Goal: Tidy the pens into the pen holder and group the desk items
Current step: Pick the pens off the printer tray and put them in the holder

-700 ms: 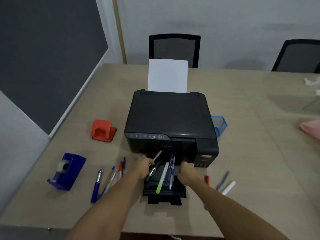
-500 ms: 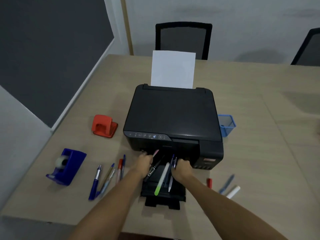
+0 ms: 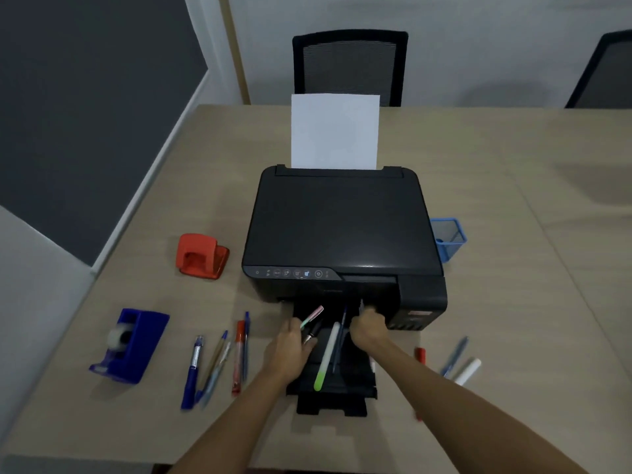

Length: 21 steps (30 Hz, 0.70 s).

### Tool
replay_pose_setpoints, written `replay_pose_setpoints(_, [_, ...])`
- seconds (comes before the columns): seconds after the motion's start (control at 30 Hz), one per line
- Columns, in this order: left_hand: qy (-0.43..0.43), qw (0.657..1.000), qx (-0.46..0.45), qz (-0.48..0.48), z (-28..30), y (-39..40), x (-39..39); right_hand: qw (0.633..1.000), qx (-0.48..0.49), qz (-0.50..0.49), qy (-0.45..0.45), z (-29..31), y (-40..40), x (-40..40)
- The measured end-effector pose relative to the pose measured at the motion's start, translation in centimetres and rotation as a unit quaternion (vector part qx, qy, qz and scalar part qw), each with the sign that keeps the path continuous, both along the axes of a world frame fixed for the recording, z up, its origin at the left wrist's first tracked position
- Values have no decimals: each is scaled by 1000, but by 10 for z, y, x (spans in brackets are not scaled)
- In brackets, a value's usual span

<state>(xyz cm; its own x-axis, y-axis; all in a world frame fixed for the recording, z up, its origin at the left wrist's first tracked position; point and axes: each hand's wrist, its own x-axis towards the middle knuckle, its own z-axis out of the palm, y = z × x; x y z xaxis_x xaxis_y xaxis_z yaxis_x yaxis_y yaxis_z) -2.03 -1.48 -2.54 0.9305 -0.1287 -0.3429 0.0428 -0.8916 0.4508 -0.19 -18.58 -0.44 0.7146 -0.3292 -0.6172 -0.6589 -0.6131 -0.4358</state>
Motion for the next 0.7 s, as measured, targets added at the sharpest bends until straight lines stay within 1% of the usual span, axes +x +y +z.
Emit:
replay_pose_setpoints(0.1, [1, 998, 53, -43, 0, 0, 8, 999, 0, -37, -7, 6, 9, 11])
replay_pose_setpoints(0.2, [20, 998, 51, -43, 0, 9, 4, 999, -28, -26, -10, 8, 15, 17])
replay_pose_setpoints(0.33, [85, 996, -29, -23, 6, 52, -14, 997, -77, 21, -1, 8, 20, 20])
replay_pose_setpoints(0.4, [123, 986, -111, -22, 18, 76, -24, 995, -93, 46, 10, 9, 21, 13])
replay_pose_setpoints(0.47, [184, 957, -223, 9, 38, 90, -28, 992, -101, 80, -1, 11, 19, -2])
replay_pose_setpoints(0.53, [219, 922, -315, 46, 62, 90, -22, 986, -88, 141, -35, 19, 11, -19])
replay_pose_setpoints(0.6, [243, 880, -402, 68, 83, 78, -12, 974, -62, 200, -90, 36, -4, -37])
replay_pose_setpoints(0.7, [272, 809, -516, 65, 117, 37, 5, 952, -21, 214, -218, 84, -31, -55])
